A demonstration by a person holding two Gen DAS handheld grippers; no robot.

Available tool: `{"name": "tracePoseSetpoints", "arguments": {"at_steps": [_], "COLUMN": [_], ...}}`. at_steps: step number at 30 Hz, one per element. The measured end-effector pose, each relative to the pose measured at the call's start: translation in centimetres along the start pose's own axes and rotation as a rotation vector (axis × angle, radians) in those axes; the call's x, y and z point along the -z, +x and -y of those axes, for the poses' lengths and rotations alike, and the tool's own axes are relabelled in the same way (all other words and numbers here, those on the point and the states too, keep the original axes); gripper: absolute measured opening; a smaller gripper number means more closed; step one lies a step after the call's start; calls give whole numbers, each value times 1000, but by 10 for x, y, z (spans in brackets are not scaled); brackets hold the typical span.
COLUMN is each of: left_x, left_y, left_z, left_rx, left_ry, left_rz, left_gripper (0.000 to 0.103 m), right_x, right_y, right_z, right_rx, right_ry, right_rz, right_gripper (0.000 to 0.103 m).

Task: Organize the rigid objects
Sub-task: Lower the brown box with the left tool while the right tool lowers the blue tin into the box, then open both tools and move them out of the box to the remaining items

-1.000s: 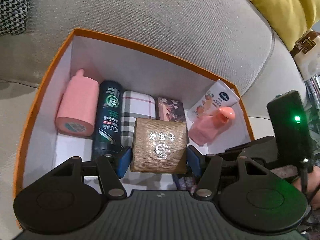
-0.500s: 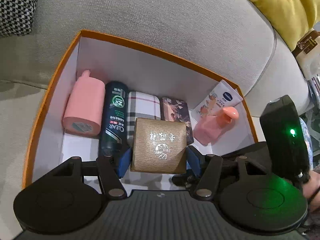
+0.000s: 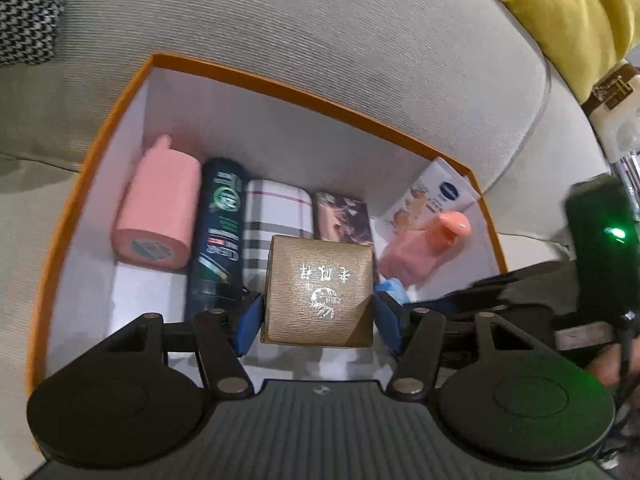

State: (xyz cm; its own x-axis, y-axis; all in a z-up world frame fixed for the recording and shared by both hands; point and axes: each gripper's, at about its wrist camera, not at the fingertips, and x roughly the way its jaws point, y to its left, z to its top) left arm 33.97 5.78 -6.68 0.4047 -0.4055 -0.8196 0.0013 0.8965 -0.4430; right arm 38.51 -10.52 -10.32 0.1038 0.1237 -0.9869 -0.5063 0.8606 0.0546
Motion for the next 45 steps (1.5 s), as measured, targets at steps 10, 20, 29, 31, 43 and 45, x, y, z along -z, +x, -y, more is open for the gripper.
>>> {"name": "tracePoseSetpoints", "arguments": {"at_steps": [10, 20, 29, 31, 43, 45], "left_x": [-3, -2, -1, 0, 2, 3], "left_y": [2, -2, -2, -2, 8, 12], "left_z": [1, -6, -8, -9, 1, 4], "left_rx": [-15, 13, 26, 26, 45, 40], "left_ry": [8, -2, -12, -14, -24, -23], "left_rz": [16, 20, 14, 10, -31, -48], "left_gripper": [69, 69, 69, 69, 69, 69], "right_x": [-21, -29, -37, -37, -12, -8], "right_y": [24, 45, 52, 53, 46, 42], "right_z": [-13, -29, -4, 3, -19, -16], "right_rx": [176, 197, 164, 143, 187, 174], "right_ry": [-222, -406, -211, -165, -343, -339], "right_rz": [-74, -71, -203, -239, -179, -148], "right_gripper": [39, 31, 32, 29, 28, 28]}}
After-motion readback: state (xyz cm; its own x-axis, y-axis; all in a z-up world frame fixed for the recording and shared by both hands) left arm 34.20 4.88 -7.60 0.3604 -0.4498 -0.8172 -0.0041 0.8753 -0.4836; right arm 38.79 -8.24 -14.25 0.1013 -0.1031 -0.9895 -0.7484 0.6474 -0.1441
